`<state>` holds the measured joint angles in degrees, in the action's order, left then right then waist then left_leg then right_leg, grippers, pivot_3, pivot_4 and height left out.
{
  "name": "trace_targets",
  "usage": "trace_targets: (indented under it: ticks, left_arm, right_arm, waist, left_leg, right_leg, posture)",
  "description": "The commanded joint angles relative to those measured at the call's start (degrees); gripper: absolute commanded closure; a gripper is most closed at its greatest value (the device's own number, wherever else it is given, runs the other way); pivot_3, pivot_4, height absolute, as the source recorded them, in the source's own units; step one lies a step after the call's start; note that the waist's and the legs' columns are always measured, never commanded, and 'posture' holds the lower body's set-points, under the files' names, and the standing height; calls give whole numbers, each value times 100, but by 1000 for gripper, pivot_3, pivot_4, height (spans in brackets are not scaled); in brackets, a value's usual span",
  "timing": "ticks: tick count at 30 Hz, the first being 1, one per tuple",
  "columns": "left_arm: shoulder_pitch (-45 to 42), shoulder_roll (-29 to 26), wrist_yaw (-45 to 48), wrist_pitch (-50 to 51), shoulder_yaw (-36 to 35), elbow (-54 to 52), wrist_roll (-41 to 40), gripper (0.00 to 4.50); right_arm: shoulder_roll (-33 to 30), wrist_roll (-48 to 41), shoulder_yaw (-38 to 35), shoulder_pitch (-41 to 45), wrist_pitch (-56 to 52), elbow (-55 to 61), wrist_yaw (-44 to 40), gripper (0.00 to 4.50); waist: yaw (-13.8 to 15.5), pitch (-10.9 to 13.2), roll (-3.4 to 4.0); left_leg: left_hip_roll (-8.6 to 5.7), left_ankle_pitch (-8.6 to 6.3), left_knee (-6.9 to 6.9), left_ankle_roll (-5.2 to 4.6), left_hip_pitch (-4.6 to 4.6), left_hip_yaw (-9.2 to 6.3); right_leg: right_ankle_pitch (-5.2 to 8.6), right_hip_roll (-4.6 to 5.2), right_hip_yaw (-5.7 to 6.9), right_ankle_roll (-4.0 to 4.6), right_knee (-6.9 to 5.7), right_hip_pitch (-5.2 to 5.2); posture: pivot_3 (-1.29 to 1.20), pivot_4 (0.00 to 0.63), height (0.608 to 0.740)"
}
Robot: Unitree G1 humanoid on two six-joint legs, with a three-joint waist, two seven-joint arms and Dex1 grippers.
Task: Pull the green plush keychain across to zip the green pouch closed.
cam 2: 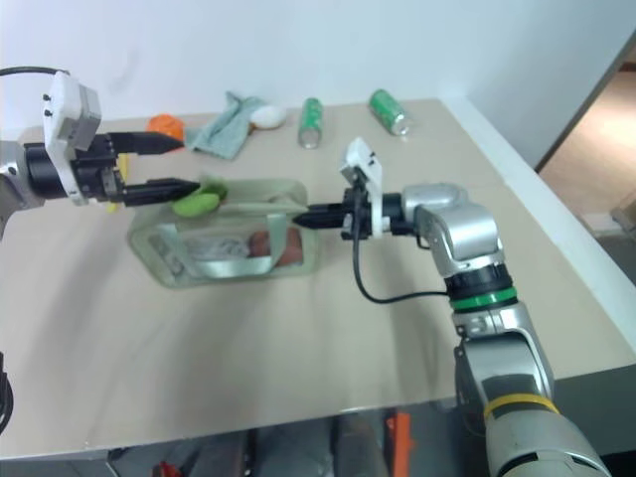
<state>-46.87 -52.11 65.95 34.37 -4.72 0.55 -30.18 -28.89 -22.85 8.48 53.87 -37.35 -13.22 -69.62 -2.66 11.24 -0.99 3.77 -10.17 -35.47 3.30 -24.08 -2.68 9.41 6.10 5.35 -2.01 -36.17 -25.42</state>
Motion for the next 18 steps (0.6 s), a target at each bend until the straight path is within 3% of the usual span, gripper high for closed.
trace_targets:
  ticks: [1, 11, 14, 18]
  left_arm:
    - [-354, -95, 86, -66, 0, -12, 75, 508]
    - [-841, -252, 98, 141, -383, 452, -107, 508]
    - [-627, -435, 191, 405, -716, 479, -360, 508]
    - [294, -473, 77, 1039, -1768, 363, -1090, 508]
  right_arm:
    - [55, -109, -74, 0, 5, 233, -1, 4500]
    - [111, -114, -89, -66, 17, 247, 55, 4500]
    - [111, -122, -92, -69, 17, 248, 64, 4500]
    - [136, -130, -82, -60, 30, 223, 74, 4500]
  waist:
    - [1, 0, 0]
    - [-10, 1, -1]
    - [-16, 1, 0]
    - [-22, 1, 0]
  left_leg:
    - [0, 0, 0, 0, 0, 0]
    - [3, -2, 2, -4, 6, 0]
    - [4, -2, 2, -4, 6, 1]
    - [6, -3, 8, -5, 14, 4]
  right_leg:
    - [0, 0, 0, 0, 0, 0]
    - [1, -7, -4, 1, -1, 0]
    - [0, -7, -6, 1, -2, -1]
    - [2, -8, -10, 4, -2, -1]
  posture:
    - [0, 150, 740]
    - [0, 150, 740]
    - [0, 150, 740]
    - [0, 150, 740]
